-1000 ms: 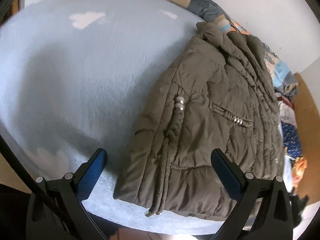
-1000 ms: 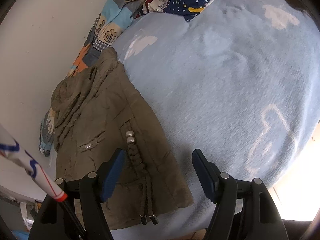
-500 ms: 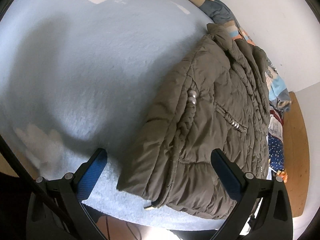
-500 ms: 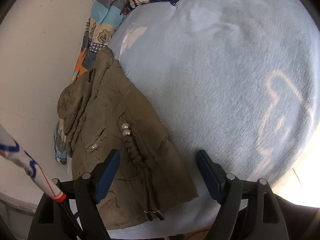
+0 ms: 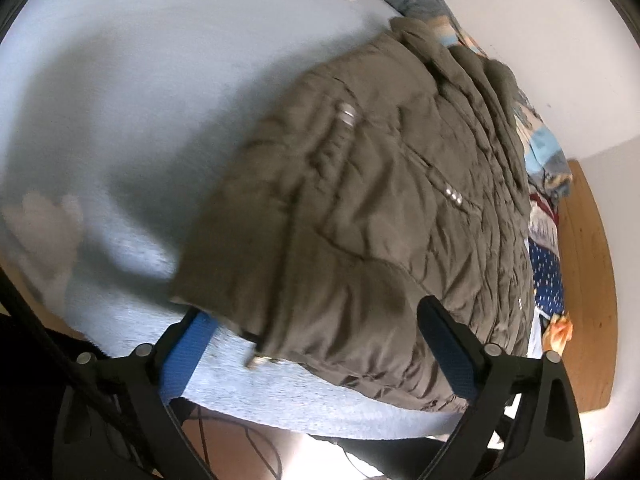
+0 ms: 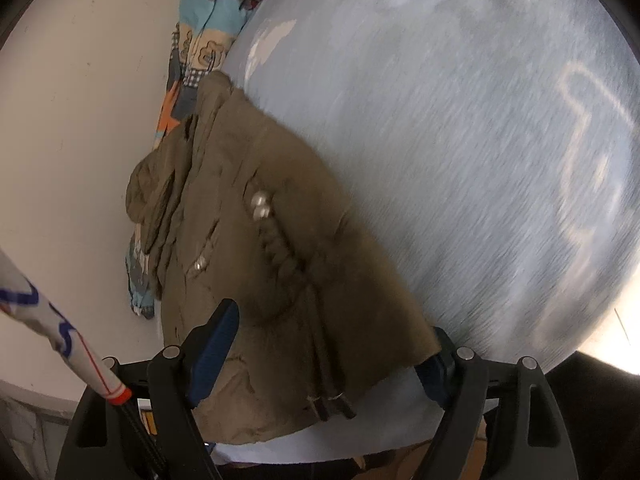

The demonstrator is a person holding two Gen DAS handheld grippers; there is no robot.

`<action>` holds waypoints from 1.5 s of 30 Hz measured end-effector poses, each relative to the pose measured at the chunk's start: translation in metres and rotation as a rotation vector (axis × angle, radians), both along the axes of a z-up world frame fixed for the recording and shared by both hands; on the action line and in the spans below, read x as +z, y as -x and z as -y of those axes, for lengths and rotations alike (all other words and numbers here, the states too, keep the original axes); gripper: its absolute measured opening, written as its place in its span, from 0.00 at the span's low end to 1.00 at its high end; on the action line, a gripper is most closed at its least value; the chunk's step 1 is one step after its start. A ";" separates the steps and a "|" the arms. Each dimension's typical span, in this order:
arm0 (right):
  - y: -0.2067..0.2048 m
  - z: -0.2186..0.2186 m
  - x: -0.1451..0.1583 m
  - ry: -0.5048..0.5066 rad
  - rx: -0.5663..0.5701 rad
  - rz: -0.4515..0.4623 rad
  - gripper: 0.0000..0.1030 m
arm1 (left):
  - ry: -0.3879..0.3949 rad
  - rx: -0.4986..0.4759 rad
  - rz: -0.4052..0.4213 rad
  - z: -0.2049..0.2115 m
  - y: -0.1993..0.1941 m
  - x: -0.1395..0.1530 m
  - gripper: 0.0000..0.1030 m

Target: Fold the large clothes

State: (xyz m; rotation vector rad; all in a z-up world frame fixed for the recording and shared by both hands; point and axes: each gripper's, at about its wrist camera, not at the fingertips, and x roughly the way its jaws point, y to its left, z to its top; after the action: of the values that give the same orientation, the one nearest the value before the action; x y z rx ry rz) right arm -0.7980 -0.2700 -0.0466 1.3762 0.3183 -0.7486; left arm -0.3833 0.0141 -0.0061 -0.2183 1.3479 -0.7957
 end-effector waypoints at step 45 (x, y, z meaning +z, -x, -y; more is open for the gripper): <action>-0.042 -0.009 0.012 0.188 0.099 -0.138 0.35 | -0.094 -0.040 0.314 0.023 0.018 0.013 0.56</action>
State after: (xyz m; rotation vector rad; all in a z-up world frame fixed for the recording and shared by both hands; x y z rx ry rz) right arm -0.7558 -0.2614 -0.0348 1.1268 0.4109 -0.7730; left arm -0.4008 -0.0089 0.0066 0.0087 1.0916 -0.7624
